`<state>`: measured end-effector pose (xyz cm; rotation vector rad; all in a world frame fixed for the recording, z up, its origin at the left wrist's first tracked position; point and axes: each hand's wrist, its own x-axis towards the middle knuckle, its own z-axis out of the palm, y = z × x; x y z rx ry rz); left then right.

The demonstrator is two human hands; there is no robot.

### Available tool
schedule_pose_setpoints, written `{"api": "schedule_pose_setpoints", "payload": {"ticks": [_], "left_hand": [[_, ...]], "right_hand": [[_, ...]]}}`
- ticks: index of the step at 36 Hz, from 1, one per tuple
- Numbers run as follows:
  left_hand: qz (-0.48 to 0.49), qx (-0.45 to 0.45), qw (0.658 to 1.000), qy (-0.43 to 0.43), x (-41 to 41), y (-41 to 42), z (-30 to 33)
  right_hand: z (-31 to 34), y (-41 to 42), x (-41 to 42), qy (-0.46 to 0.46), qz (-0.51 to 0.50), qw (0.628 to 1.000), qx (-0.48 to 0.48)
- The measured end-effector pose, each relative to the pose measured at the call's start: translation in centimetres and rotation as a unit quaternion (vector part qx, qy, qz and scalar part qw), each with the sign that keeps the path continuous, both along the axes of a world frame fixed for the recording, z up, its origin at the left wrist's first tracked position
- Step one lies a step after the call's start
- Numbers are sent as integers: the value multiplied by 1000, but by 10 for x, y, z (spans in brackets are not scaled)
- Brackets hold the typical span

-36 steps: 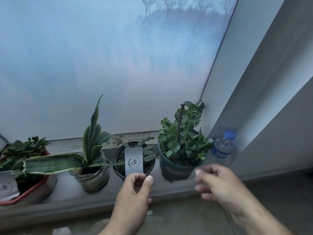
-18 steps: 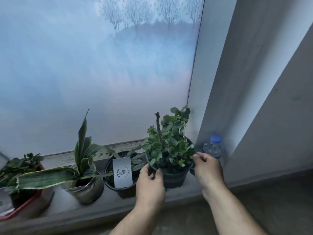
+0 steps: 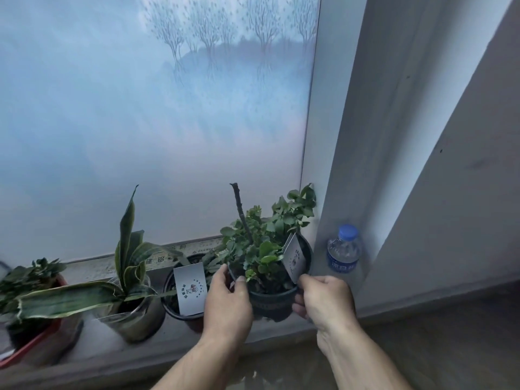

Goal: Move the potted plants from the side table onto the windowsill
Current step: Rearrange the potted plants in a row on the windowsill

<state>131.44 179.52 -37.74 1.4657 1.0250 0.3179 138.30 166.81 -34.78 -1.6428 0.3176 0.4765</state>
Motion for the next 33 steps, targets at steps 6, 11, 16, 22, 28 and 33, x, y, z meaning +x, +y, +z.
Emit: {"api": "schedule_pose_setpoints", "payload": {"ticks": [6, 11, 16, 22, 28, 33], "left_hand": [[55, -10, 998, 6, -1, -17, 1], [54, -35, 998, -16, -1, -15, 1], [53, -54, 996, -43, -4, -13, -2], [51, -56, 996, -48, -6, -11, -11], [53, -36, 996, -61, -13, -15, -3], [52, -49, 995, -77, -15, -15, 6]], "right_hand": [[-2, -1, 15, -52, 6, 998, -29], [1, 1, 16, -44, -28, 998, -18], [2, 0, 8, 15, -38, 999, 6], [-4, -7, -3, 68, -47, 995, 54], [-4, -11, -14, 108, -33, 991, 69], [3, -16, -13, 103, 17, 994, 41]]}}
